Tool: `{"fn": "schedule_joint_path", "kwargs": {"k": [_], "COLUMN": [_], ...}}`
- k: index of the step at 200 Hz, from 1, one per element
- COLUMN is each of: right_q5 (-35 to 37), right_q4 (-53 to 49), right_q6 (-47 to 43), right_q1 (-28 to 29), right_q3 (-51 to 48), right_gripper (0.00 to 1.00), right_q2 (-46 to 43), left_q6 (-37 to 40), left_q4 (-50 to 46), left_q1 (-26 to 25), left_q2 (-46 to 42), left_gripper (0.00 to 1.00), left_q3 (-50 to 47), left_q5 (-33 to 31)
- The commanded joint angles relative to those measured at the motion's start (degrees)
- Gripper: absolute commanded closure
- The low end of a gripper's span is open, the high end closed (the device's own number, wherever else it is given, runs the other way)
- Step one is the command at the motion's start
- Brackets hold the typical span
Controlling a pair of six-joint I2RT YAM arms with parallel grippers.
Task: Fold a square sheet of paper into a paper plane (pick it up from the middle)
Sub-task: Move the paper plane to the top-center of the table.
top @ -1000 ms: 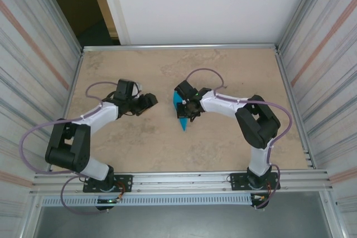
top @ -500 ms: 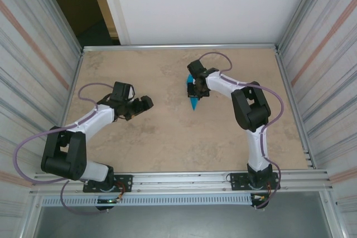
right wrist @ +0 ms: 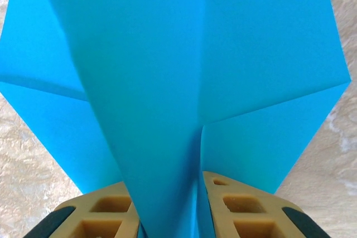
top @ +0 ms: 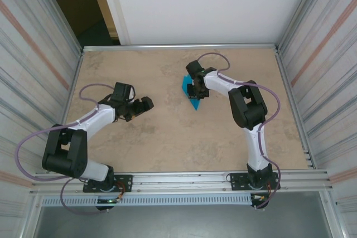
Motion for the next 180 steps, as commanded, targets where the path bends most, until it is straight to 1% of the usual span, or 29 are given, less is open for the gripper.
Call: {"fn": "schedule_joint_path", "kwargs": {"k": [1, 31, 39, 76, 133, 180], "right_q5": [3.8, 7.2, 8.1, 9.9, 10.8, 9.2], "right_q4": [-2.6, -3.0, -3.1, -2.1, -1.1, 0.1], "right_q6": [-0.3, 0.1, 0.5, 2.0, 2.8, 3.6], "right_q1": [0.4, 1.0, 1.2, 1.5, 1.0, 0.3], "right_q3": [0.7, 0.6, 0.6, 0.4, 2.1, 3.7], "right_gripper": [0.71, 0.67, 0.66, 0.61, 0.6, 0.58], "right_q2": [3.2, 4.9, 5.3, 6.7, 8.7, 9.4], "left_q6": [-0.2, -0.5, -0.4, -0.1, 0.4, 0.4], "left_q4": [0.2, 0.2, 0.1, -0.1, -0.6, -0.8], "left_q1": [0.2, 0.2, 0.2, 0.2, 0.2, 0.3], "left_q2": [0.4, 0.6, 0.7, 1.1, 1.3, 1.3], "left_gripper": [0.08, 0.06, 0.04, 0.01, 0.01, 0.01], "left_q3": [-0.7, -0.5, -0.4, 0.1, 1.0, 1.3], "left_q5": [0.1, 0.3, 0.3, 0.5, 0.5, 0.7]}}
